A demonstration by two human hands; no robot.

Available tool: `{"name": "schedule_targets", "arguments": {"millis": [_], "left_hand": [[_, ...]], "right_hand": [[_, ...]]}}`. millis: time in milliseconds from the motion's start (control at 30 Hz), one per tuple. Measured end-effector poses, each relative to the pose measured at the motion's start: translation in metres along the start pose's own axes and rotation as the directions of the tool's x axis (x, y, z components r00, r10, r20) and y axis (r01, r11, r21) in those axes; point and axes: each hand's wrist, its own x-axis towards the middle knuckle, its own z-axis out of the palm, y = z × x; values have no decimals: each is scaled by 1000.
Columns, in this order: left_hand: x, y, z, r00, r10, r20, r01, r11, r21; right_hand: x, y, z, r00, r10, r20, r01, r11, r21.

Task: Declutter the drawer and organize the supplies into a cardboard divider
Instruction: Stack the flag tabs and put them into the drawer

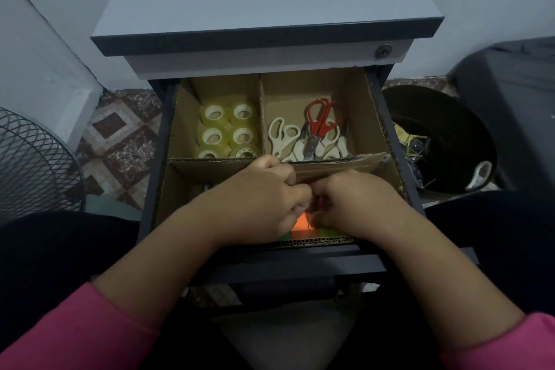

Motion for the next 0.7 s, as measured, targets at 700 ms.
{"name": "schedule_targets", "arguments": {"millis": [700], "left_hand": [[3, -6, 7, 999, 1, 42, -3, 999, 41]], "right_hand": [[-1, 5, 2, 999, 19, 38, -19, 1000, 2]]}}
